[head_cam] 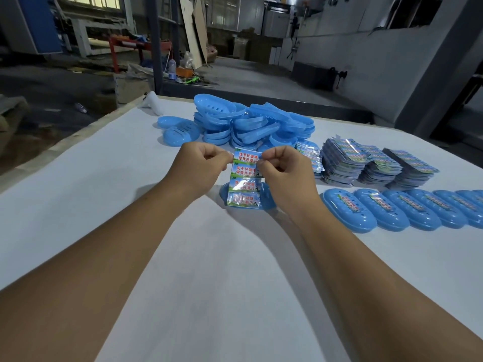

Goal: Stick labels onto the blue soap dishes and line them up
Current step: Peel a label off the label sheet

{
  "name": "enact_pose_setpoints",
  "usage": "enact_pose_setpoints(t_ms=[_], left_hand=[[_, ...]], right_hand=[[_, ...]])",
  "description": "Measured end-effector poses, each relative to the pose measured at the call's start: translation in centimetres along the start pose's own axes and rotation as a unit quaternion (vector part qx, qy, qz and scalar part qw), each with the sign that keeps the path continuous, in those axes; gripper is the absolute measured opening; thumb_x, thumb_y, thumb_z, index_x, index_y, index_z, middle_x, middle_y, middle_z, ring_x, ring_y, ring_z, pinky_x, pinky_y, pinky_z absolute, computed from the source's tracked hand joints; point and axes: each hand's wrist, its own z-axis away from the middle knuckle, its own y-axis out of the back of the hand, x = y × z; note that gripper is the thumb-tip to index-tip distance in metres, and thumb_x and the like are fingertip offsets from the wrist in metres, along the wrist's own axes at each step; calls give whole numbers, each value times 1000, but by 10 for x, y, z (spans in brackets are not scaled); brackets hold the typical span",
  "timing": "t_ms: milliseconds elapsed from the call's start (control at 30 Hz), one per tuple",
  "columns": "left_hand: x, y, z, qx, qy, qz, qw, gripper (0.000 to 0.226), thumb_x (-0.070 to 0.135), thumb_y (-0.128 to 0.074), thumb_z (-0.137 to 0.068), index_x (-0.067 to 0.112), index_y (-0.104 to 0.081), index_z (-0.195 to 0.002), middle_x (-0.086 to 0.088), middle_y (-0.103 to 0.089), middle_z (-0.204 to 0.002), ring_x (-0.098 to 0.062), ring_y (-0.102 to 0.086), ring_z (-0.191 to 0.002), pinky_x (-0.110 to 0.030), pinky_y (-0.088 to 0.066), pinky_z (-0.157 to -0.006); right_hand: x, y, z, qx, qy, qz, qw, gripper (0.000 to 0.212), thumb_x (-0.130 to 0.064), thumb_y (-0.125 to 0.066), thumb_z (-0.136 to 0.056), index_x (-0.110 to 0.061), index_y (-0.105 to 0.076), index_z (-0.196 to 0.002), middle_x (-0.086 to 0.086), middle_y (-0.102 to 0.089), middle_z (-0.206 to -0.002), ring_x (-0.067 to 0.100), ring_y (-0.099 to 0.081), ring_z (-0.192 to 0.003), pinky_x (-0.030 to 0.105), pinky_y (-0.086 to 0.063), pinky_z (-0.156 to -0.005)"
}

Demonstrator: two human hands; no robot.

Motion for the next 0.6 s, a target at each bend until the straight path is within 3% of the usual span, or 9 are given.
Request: enact_pose_setpoints(t_ms=[100,200,300,467,600], left_hand=[[-1,2,2,-3,-18,6,1000,22,35,-66,-93,25,-71,-73,21,-69,-70,12,-59,-64,-10,-41,-43],[-2,1,3,-3,-29,10,1000,20,35,-67,-93,24,-72,-77,11,-72,-74,-3,-64,-73,-22,-50,-60],[-2,0,3,-10,-35,2,999,21,34,-65,-94,23,-71,-78,8,-72,-77,-7,-63,-75,-23,-47,-61],[-1,0,4,-29,-30,-5,999,22,37,-61,-97,27,-71,-79,20,-70,-76,0,-65,-76,-18,-46,-59],[-1,0,3,-37,-41,-6,998,22,35,-61,-97,24,-72,-81,14,-72,-79,-7,-67,-83,-21,-51,-62]], right_hand=[[1,0,-1,0,-4,-8,1000,14,-5,-68,-91,-18,-65,-86,-6,-70,-72,4,-69,-70,24,-58,-70],[1,0,-1,-1,-6,-11,1000,15,-4,-68,-90,-18,-66,-85,-7,-70,-70,6,-69,-71,27,-60,-72],[1,1,0,-5,-4,-8,1000,15,-4,-67,-89,-18,-66,-85,-8,-69,-68,5,-68,-70,28,-60,-71],[0,2,0,-4,-11,-2,1000,11,-5,-68,-90,-16,-67,-87,0,-72,-76,16,-73,-78,37,-62,-78],[0,3,-1,-11,-13,0,1000,14,-4,-67,-90,-18,-66,-85,-6,-69,-70,7,-69,-71,36,-61,-77]])
